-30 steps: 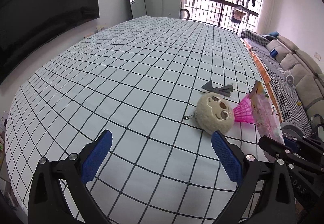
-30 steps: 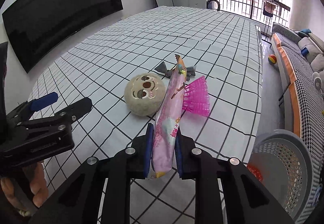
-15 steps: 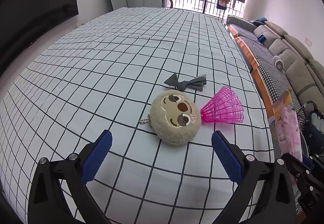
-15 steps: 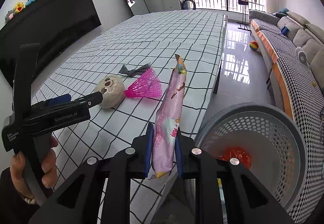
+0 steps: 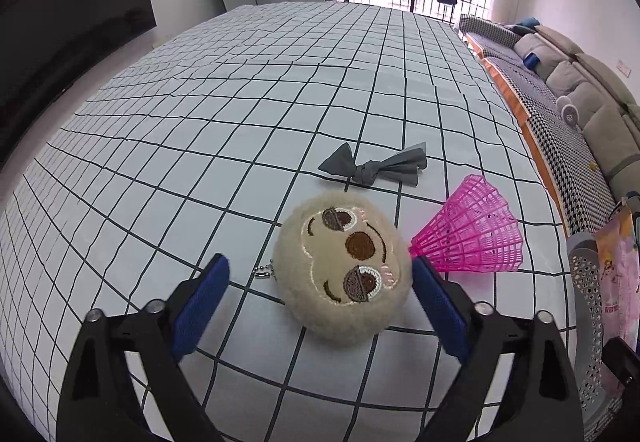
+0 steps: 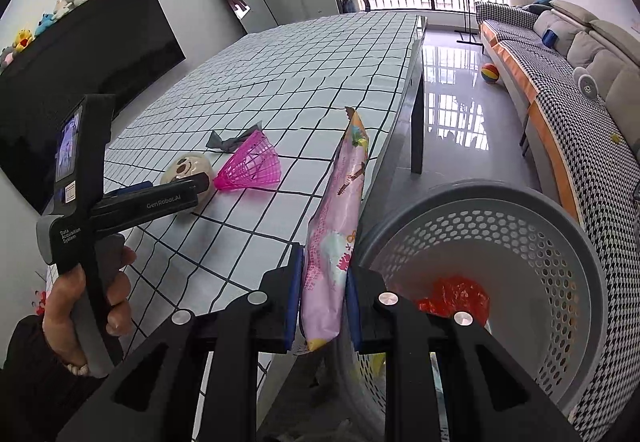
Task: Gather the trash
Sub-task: 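Close the left tool on the beige plush face ball, then carry the pink packet and plush ball over the gray basket and open both tools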
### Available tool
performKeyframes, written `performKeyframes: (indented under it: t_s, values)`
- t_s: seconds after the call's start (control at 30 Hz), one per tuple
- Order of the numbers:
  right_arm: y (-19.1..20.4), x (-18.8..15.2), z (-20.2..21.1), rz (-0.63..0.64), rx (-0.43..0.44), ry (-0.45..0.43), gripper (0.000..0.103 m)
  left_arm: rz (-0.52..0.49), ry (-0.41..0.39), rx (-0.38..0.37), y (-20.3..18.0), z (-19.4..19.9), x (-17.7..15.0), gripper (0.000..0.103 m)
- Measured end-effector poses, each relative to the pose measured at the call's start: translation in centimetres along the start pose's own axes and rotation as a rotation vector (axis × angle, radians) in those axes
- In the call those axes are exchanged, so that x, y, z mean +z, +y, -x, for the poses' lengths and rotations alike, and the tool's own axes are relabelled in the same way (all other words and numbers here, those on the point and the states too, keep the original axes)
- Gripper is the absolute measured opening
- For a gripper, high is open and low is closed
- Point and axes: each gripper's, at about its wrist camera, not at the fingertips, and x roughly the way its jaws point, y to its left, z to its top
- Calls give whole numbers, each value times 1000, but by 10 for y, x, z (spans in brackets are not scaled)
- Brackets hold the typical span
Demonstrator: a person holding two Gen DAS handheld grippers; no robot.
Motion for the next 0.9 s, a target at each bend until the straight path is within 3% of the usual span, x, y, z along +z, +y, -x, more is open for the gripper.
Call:
performKeyframes:
  t_s: [0.07, 0.2, 0.53, 0.9]
  values:
    - [-1, -1, -1, -3, 0, 3, 19, -2, 5, -15, -1, -1, 0, 66]
    - [-2, -2, -1, -2, -2, 6, 19, -5, -9, -9, 1, 3, -3, 61]
    - [5, -4, 3, 13, -3, 2, 19, 5, -97, 8, 18, 49, -14, 60]
    - [14, -10, 15, 26, -13, -12, 19, 0, -189, -21, 17, 105, -32, 60]
